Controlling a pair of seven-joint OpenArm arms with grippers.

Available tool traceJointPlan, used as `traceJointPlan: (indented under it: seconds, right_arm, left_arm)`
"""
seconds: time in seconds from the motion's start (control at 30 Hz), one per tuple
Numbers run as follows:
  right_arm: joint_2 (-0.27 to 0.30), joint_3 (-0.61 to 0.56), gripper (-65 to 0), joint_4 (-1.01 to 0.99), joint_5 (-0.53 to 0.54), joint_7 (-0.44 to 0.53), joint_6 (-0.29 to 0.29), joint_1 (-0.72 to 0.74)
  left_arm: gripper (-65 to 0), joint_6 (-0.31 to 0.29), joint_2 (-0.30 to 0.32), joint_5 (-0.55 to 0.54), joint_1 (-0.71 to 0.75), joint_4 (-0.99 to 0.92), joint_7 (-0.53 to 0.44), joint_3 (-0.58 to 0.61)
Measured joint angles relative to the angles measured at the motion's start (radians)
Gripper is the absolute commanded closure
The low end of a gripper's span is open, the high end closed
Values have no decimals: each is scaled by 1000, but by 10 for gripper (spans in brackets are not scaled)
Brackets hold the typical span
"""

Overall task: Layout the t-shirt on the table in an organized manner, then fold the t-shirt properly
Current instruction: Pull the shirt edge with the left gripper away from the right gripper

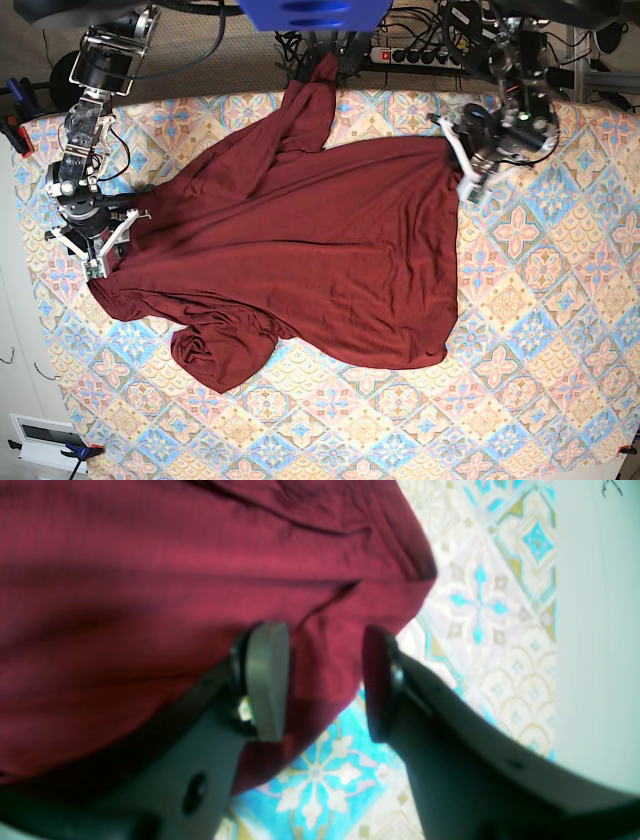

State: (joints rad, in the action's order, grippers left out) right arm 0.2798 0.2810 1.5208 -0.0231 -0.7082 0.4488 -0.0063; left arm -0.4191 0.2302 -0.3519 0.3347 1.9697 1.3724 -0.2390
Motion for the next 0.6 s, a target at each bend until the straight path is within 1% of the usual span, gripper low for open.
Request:
traceJointPlan:
  seconds: [0.2, 0.27, 0.3, 0.37, 0.47, 0.53, 0.6]
  right_arm:
    - [0, 0, -237, 0, 0, -3, 0, 0]
    - [0, 0, -237, 0, 0, -3, 0, -2]
    - [0, 0, -237, 0, 0, -3, 3, -2]
    - [0, 0, -237, 0, 0, -3, 3, -2]
    - [0, -8, -237, 0, 0, -3, 3, -2]
    - [3, -40, -237, 0, -1, -3, 0, -3]
    - [3, -76, -238, 0, -3, -3, 0, -2]
  left_arm:
    - [0, 1, -14, -172, 67, 10, 34, -212]
    - [0, 3, -11, -196, 64, 8, 34, -262]
    - [-20, 4, -8, -220, 58, 4, 33, -282]
    - [-107, 4, -8, -264, 50, -9, 30, -306]
    - [-233, 3, -10, -323, 45, -12, 37, -309]
    - [-326, 4, -12, -352, 35, -12, 38, -309]
    - [-403, 4, -11, -391, 26, -12, 37, -309]
